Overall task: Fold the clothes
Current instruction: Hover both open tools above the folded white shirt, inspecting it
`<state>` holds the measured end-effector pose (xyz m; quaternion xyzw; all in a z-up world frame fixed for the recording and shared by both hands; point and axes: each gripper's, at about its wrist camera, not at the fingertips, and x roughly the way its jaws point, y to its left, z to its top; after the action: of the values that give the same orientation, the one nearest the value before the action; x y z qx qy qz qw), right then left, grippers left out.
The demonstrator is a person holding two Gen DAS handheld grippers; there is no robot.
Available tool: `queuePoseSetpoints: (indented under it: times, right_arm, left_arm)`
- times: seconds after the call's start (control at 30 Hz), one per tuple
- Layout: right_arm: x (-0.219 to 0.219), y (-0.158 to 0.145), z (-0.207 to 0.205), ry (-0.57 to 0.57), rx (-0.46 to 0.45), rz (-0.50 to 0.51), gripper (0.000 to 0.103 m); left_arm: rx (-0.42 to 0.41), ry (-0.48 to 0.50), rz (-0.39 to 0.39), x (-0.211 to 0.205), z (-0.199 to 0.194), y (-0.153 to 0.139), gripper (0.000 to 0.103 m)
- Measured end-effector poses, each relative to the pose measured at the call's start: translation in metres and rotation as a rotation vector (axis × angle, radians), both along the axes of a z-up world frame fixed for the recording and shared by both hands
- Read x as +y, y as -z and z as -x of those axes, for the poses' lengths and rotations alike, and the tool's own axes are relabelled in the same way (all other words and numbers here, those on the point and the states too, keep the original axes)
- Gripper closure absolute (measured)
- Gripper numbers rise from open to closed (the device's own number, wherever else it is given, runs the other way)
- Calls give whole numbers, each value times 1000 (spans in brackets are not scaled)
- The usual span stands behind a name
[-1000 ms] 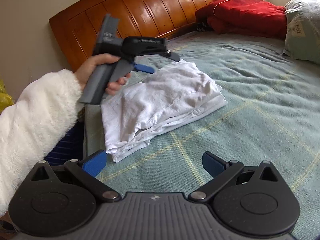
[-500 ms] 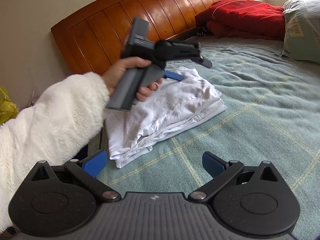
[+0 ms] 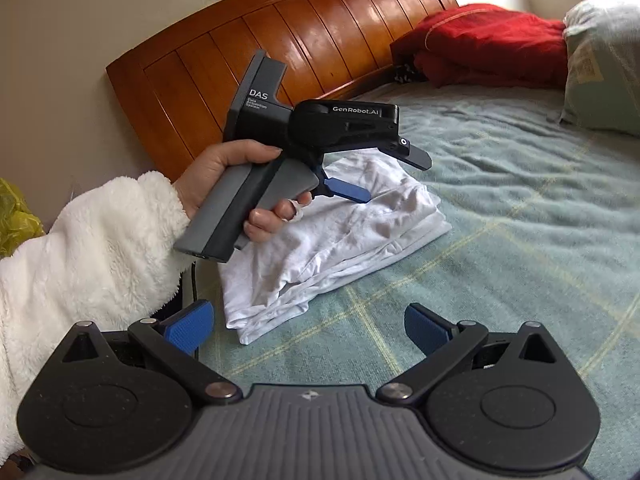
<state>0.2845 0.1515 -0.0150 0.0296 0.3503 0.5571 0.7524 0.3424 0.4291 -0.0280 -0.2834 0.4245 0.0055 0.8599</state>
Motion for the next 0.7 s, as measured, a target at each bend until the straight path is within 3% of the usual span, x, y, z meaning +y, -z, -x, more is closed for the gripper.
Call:
queuePoseSetpoints:
  times: [0.17,0.4,0.47,0.57,0.7]
  right_arm:
    - [-5,-4,0,-3,4,-17,0]
    - [-9,-13,7,-24,-6,-41,0]
    - [-11,-16,9,-30,-11,-53,0]
    - [-11,-17,10,-32,-7,-60,0]
    - [-11,-17,11,-29,-11,-56,0]
  left_arm:
    - [-8,-1,-16,-10,35,-17,1]
    - [119,0,35,-25,73,5,1]
    - [82,28,-23,-32,80,-8,1]
    - [27,-13,-65,-25,79,-22,1]
    - [88,-105,-109,-8,69,-5,1]
